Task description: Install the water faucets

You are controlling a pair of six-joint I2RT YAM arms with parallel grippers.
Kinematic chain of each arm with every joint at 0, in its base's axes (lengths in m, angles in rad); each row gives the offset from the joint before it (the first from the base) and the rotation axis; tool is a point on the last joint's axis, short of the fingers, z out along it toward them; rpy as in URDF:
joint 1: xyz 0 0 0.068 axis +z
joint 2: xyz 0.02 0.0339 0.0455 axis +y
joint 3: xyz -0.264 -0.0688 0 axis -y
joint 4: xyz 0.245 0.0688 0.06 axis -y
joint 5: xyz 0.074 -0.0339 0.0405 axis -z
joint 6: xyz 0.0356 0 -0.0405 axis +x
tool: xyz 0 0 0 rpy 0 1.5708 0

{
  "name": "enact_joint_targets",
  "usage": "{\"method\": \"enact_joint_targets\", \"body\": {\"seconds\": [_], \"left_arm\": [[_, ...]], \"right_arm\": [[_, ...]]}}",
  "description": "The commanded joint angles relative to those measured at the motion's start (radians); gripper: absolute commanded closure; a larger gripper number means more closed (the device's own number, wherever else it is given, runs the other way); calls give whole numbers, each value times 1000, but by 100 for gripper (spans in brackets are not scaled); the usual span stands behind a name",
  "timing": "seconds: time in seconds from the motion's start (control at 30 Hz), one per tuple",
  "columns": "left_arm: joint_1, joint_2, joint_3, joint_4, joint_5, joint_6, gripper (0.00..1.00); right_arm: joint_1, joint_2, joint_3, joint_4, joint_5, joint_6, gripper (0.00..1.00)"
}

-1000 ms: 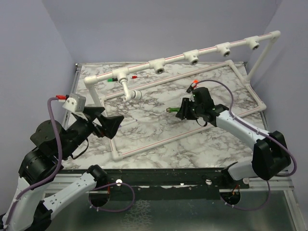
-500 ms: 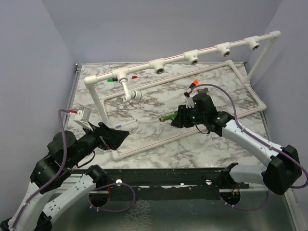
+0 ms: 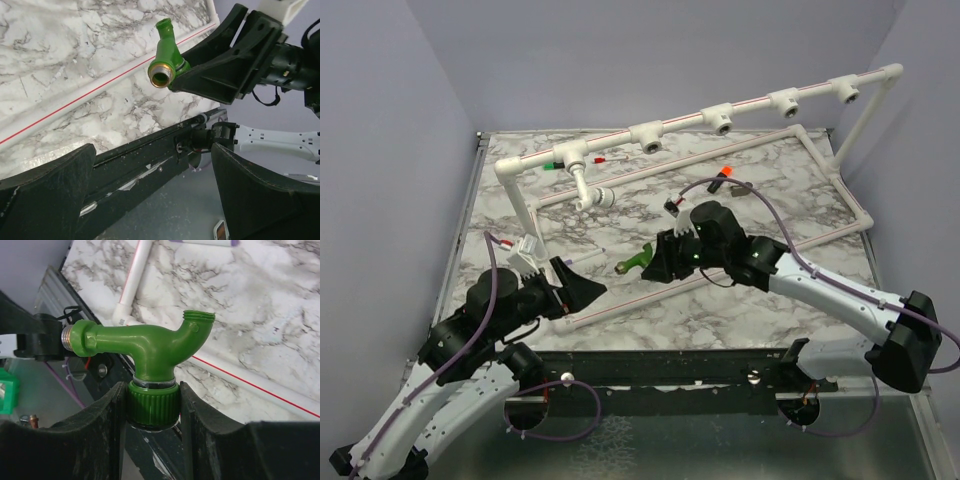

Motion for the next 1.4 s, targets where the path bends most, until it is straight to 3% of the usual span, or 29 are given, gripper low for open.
{"method": "enact_joint_targets", "body": {"seconds": [0.0,0.3,0.73,1.0,1.2,1.27,1.37], "left_arm": [[-2,-16,-81,109,86,-124,1],[-3,-77,-185,189,96,-230,9],[-2,-97,-248,252,103,-285,35],[-3,-97,-266,280,96,-303,44],[-3,-104,-280,291,94,-320,61],[-2,-101,-283,292,97,-322,72],[-3,-95,-283,292,100,-324,98]], "right_arm": [[64,38,66,32,25,9,100],[181,87,114,48,85,4,100],[218,60,106,47,106,-4,100],[246,48,101,61,111,-4,100],[254,44,99,62,117,-8,99],[254,43,97,64,121,-8,100],[255,43,95,65,121,-8,100]]}}
